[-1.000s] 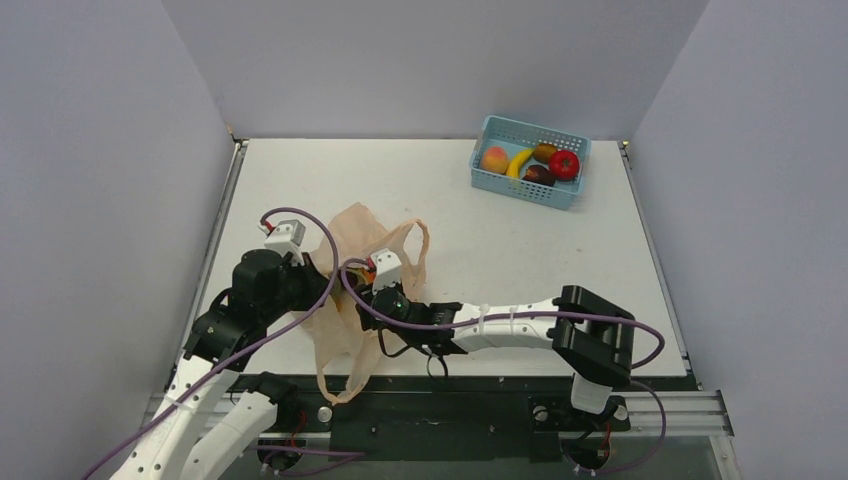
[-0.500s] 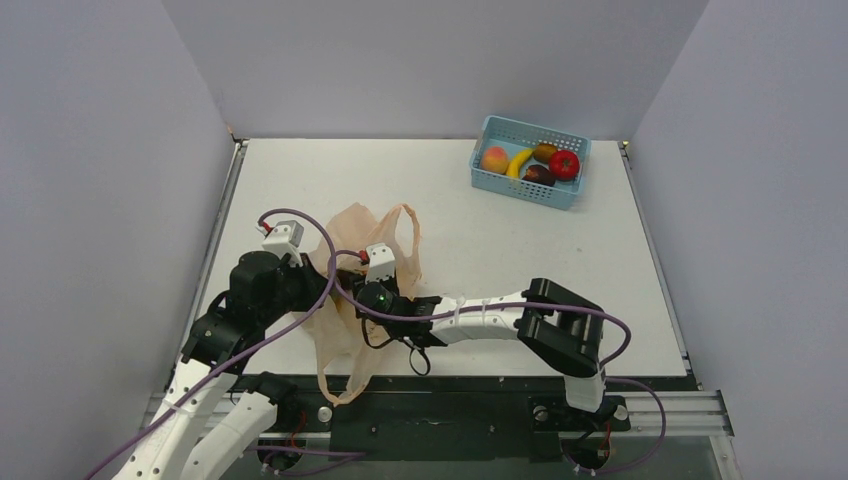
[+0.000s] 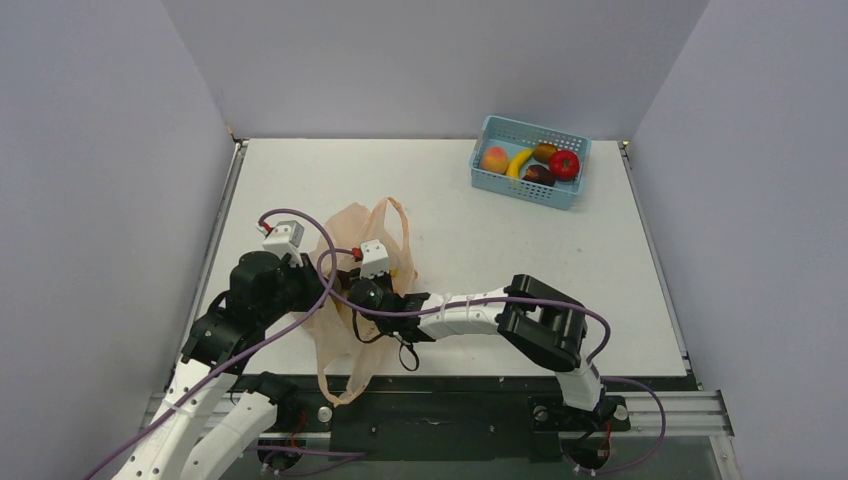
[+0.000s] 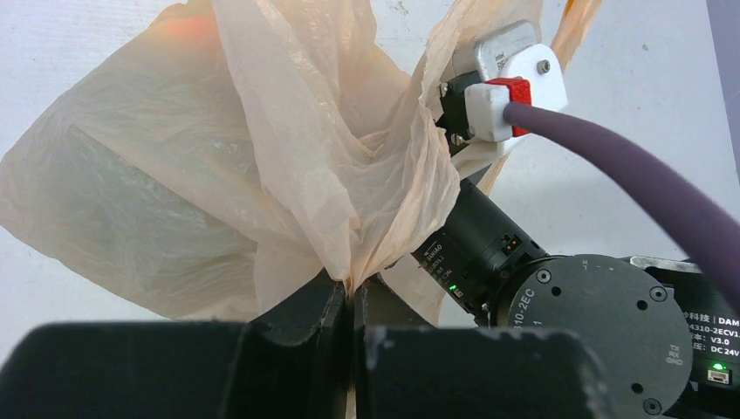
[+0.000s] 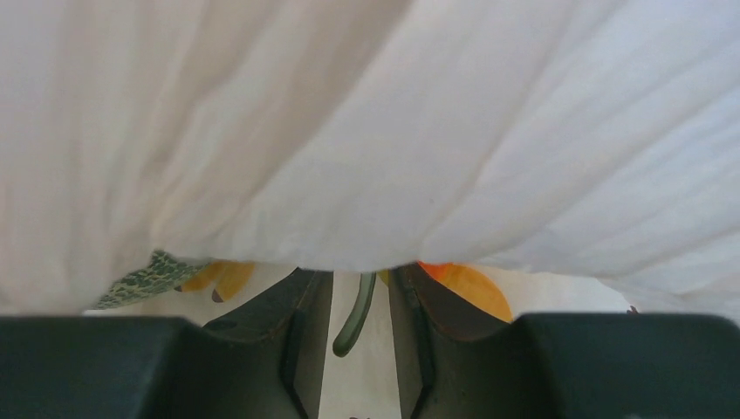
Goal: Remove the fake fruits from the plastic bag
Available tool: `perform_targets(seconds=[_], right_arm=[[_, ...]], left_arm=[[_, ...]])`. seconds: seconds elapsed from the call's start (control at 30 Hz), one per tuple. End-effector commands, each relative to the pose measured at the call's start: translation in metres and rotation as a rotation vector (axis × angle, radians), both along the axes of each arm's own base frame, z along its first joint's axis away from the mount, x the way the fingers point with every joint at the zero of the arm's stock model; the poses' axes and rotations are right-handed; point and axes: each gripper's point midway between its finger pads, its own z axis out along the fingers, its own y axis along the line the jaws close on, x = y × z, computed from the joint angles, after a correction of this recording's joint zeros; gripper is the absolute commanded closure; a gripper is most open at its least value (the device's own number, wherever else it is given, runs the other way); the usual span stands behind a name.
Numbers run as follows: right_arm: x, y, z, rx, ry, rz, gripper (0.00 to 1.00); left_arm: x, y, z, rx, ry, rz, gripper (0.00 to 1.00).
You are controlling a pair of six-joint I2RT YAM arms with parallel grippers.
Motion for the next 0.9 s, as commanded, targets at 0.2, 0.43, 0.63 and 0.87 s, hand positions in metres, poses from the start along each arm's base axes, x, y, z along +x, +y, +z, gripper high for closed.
perform_targets(seconds=[0.2,0.43,0.63,0.87], right_arm=[[0.013,0.006,0.025,0.046,-0.050,-0.017,0.94],[0.011,-0.002,0.044,0.042,-0.083,-0.016,1.00],[-0.008,-0.016,0.067,0.010,-0.139,-0.006,1.00],[-0.023,-0.027,0.093,0.023,-0.165,0.000,1.00]], left_arm=[[0.003,-0.006,0.009,-0.022,-0.036,-0.018,1.00],[0.003,-0.006,0.009,-0.020,-0.033,-0.019,1.00],[0.003,-0.006,0.010,-0.019,-0.037,-0.016,1.00],[0.002,-0.002,0.014,-0.023,-0.057,0.001,1.00]])
